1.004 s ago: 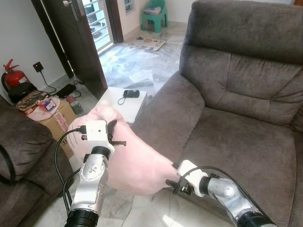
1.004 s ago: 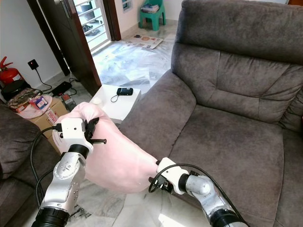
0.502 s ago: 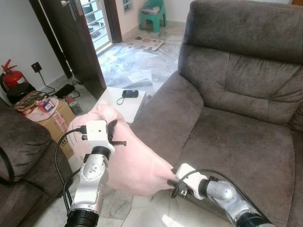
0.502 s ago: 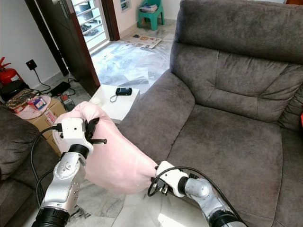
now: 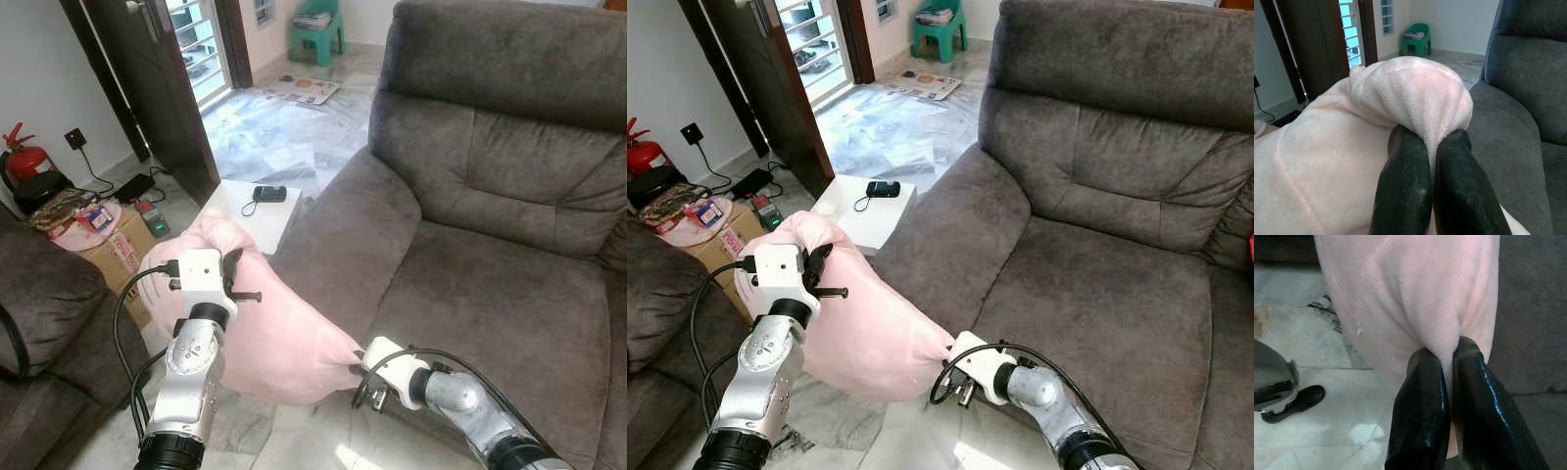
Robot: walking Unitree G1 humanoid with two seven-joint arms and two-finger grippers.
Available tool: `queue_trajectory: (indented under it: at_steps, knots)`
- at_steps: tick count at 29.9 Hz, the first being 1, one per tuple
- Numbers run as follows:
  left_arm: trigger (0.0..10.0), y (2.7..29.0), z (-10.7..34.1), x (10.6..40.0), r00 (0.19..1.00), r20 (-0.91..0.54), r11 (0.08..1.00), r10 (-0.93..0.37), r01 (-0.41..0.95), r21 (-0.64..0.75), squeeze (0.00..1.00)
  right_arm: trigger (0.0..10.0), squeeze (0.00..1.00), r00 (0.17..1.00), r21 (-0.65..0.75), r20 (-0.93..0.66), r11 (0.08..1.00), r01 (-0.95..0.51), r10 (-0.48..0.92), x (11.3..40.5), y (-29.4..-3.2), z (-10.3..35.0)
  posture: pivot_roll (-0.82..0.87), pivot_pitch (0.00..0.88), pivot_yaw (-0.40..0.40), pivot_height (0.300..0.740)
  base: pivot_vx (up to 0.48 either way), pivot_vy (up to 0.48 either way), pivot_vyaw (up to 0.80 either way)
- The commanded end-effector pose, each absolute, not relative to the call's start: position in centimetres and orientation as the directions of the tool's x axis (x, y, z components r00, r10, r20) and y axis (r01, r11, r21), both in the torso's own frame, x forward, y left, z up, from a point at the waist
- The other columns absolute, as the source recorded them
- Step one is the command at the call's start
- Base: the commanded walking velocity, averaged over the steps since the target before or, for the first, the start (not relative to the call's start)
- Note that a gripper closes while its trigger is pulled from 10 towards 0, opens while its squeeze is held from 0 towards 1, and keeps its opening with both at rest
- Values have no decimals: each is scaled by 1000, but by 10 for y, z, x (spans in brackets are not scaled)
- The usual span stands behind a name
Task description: Move the pillow to the sofa from floor
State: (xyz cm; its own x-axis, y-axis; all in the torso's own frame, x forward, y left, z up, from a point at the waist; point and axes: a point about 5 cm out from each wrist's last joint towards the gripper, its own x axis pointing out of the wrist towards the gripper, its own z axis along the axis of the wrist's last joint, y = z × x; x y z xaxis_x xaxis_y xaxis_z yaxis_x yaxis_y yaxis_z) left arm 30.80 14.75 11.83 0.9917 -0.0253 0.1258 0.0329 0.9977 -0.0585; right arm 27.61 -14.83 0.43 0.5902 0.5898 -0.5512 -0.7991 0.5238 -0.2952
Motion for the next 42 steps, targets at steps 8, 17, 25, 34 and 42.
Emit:
queue_trajectory:
  at_steps: [8, 17, 25, 34, 42]
  knots:
    - [10000, 151, 130, 308, 983, 181, 999, -36, 42, -30, 0, 10000, 0, 821, -354, -401, 758, -547, 406, 301, -168, 28, -47, 38, 86, 740, 0, 0, 0]
    - [10000, 156, 109, 293, 994, 90, 998, -65, 64, 10, 0, 10000, 0, 996, -199, -2, 976, -87, 89, 314, -199, 83, -59, 34, 89, 740, 0, 0, 0]
    - [10000, 155, 120, 291, 983, 161, 994, -86, 73, 85, 0, 10000, 0, 955, -35, 295, 999, 8, 3, 306, -179, 142, -59, 6, 86, 740, 0, 0, 0]
    - [10000, 143, 136, 295, 969, 219, 991, -116, 97, 97, 0, 10000, 0, 952, -13, 306, 1000, 1, 3, 305, -172, 153, -63, 0, 88, 740, 0, 0, 0]
    - [10000, 144, 162, 295, 945, 317, 995, -82, 61, 75, 0, 10000, 0, 927, -26, 371, 999, -40, 47, 301, -162, 174, -65, 0, 91, 740, 0, 0, 0]
